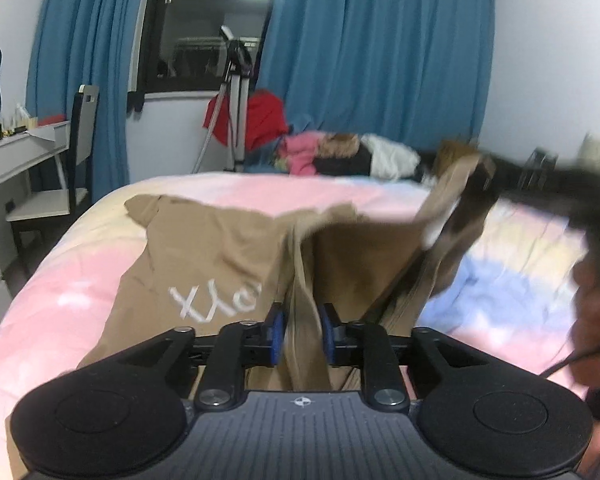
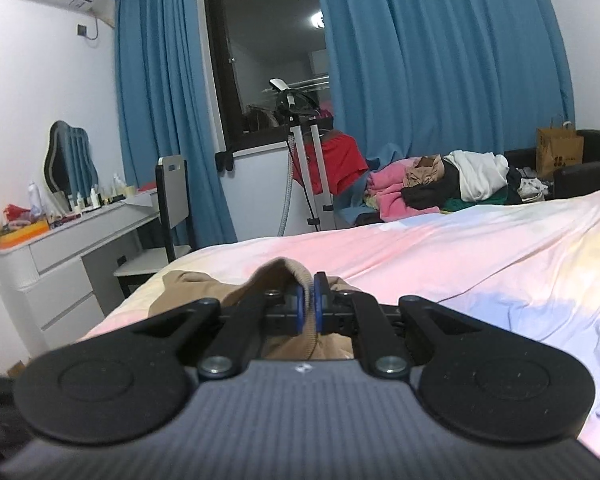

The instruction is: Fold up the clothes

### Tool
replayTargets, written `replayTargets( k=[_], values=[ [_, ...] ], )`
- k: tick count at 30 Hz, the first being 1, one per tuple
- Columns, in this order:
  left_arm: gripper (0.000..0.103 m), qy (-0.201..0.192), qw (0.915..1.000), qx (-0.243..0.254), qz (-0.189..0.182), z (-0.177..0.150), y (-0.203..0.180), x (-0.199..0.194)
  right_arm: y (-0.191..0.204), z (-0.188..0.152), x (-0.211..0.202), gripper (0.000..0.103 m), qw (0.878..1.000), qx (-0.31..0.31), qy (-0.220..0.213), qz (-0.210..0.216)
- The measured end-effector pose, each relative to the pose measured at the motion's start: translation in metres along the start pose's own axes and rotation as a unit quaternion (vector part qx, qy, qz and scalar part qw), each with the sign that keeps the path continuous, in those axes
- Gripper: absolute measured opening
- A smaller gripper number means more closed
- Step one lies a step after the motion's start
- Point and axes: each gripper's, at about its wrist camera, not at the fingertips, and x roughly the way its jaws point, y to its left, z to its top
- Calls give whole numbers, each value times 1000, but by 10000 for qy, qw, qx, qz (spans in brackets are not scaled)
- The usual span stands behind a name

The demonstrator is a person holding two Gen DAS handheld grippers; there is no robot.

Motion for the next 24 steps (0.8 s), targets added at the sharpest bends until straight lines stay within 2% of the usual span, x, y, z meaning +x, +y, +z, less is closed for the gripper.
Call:
replayTargets(
  k=[5, 11, 13, 18, 21, 24],
  values=[
    [29, 290, 9980, -84, 556, -12, 2, 15, -7, 1, 0, 8, 9997, 123, -61, -192],
    [32, 412, 9920, -556, 1055, -12, 23, 21, -18, -3, 8, 8, 9982, 314, 107, -508],
    [22, 321, 9910, -666, 1115, -10, 28, 18, -18, -6, 11, 9, 9977, 296, 130, -600],
    [8, -327, 9904, -774, 1094, 2, 27, -7, -10, -11, 4, 9, 9957, 62, -347, -856],
    [7, -997, 9856, -912, 1018, 24, 27, -39, 2, 27, -17, 8, 9942, 17, -814, -705],
    [6, -1661, 9762, -1051, 914, 57, 29, -80, 14, 67, -39, 8, 9903, -22, -1285, -532]
  ],
)
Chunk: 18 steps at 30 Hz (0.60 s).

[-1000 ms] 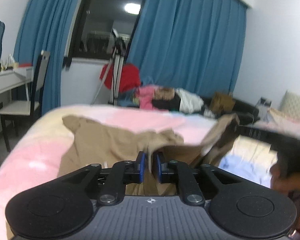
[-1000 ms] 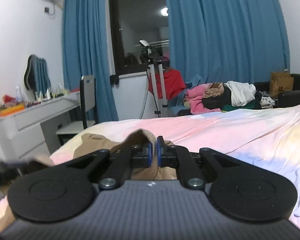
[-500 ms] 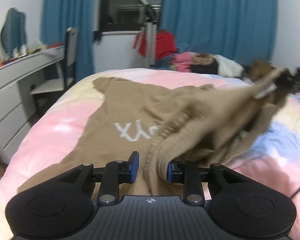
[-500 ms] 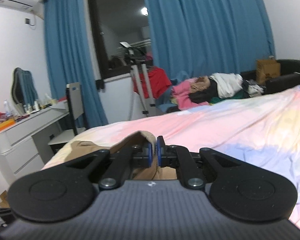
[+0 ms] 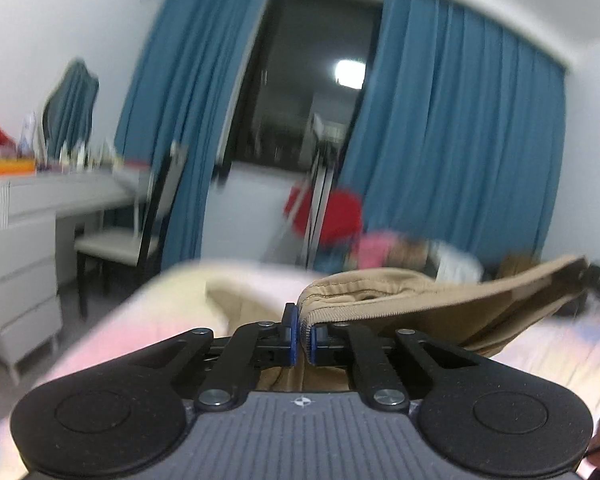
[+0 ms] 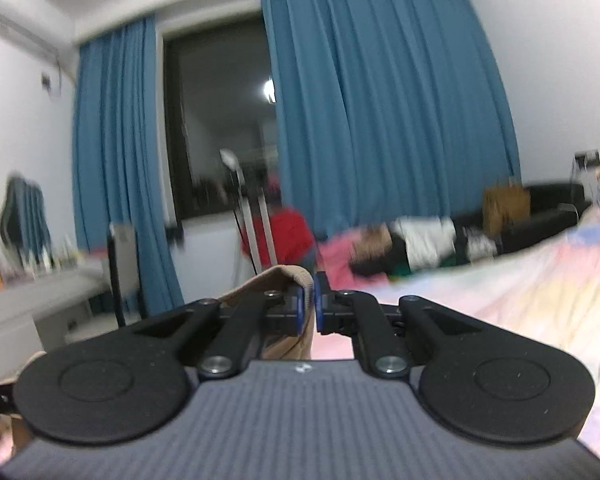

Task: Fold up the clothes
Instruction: 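Raise the shirt high with both grippers to hang it open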

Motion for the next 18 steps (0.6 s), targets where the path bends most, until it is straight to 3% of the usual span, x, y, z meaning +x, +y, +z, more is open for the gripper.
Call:
replayTargets(
  k=[7, 10, 14, 18],
  values=[
    [6, -1325, 9904, -316, -223, 139, -8, -64, 23, 105, -28, 8, 9931, 22, -1104, 402],
    [6, -1750, 9838, -209, -333, 200, -19, -90, 29, 164, -42, 8, 9905, 104, -1232, 597],
    [6, -2098, 9763, -60, -531, 267, -38, -128, 24, 230, -66, 8, 9877, 333, -1292, 817],
    [7, -2293, 9700, 95, -805, 319, -60, -163, 22, 280, -105, 9, 9820, 300, -1626, 915]
  ],
)
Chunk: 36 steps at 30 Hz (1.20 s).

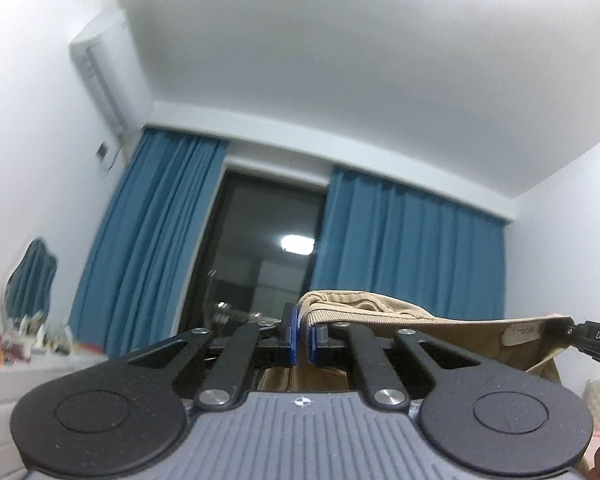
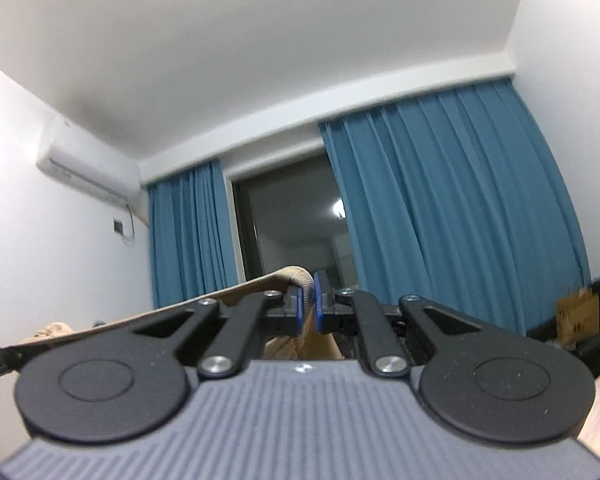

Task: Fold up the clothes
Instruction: 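Raise the shirt high with both grippers to hang it open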

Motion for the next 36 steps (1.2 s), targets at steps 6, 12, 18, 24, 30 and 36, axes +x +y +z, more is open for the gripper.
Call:
replayTargets(
  k=[6, 12, 18, 24, 30, 36],
  values=[
    [8, 67, 9993, -112, -338, 55, -27, 2, -1, 67, -16, 9, 9997, 28, -175, 183],
    [8, 519, 9980, -172, -309, 30, -32, 40, -18, 60, 21, 9, 9997, -37, 250, -24],
    [9, 966, 9947, -356, -10, -55, -7, 109, -42, -24, 82, 9, 9942, -298, 986, -297],
    [10, 1381, 9883, -380, 517, -177, 44, 198, -68, -150, 162, 9, 9841, -420, 1644, -531],
    [11, 2182, 9708, 35, 1001, -352, 100, 300, -97, -318, 256, 9, 9667, -671, 2321, -846],
    [13, 3261, 9358, 340, 1294, -531, 159, 381, -142, -506, 328, 9, 9318, -677, 3396, -1084]
  ],
)
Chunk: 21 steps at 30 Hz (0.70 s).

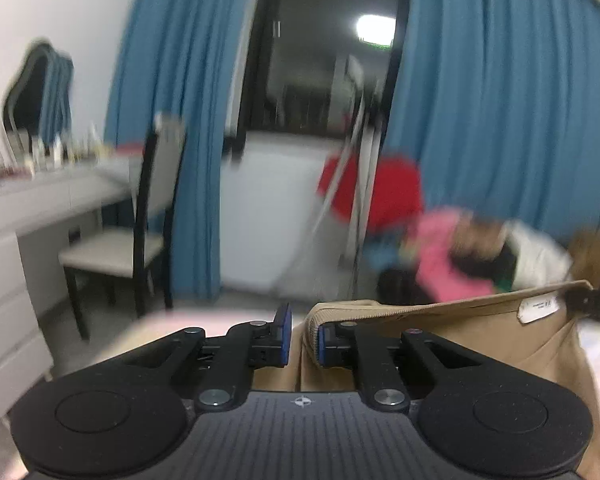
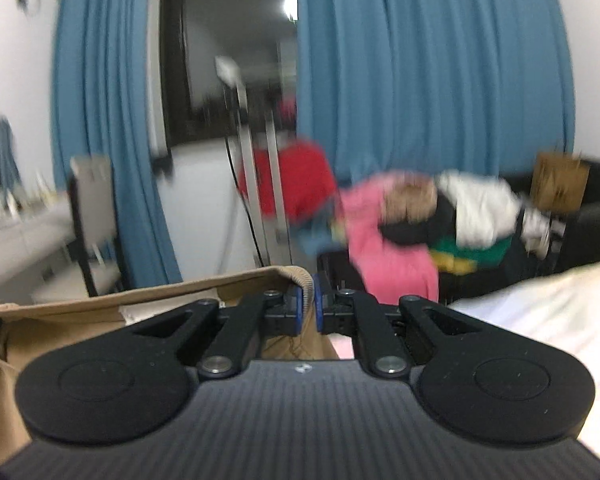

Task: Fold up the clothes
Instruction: 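Raise the shirt high with both grippers to hang it open, then lay the shirt flat on the bed and open both grippers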

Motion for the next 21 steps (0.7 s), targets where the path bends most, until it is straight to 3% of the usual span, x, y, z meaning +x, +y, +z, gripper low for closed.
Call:
replayTargets(
  k=[3, 6, 8, 10, 11, 12, 16, 21],
  values=[
    [13, 709, 9975, 1, -27, -41, 7, 62, 0, -41, 59, 9, 9984, 68, 567, -11],
    [23, 1048, 9945, -7, -45, -67, 16, 87, -5, -67, 93, 11, 9930, 279, 1147, 86],
    [37, 1055, 9944, 35, -65, -74, 25, 94, -12, -72, 95, 14, 9895, 560, 1318, 185],
    [66, 1107, 9938, 106, -59, -68, 28, 93, -12, -70, 88, 35, 9880, 554, 1421, 233],
    [71, 1127, 9935, 146, -89, -65, 29, 89, -12, -68, 85, 61, 9873, 540, 1473, 256],
    [79, 1138, 9932, 212, -125, -62, 28, 84, -11, -67, 78, 73, 9874, 497, 1474, 291],
    [83, 1085, 9930, 453, -120, -48, 30, 37, -11, -57, 47, 71, 9895, 315, 1385, 249],
    [84, 1100, 9917, 643, -148, -49, 29, -77, -23, -51, 5, 71, 9872, 742, 1358, 398]
  ],
)
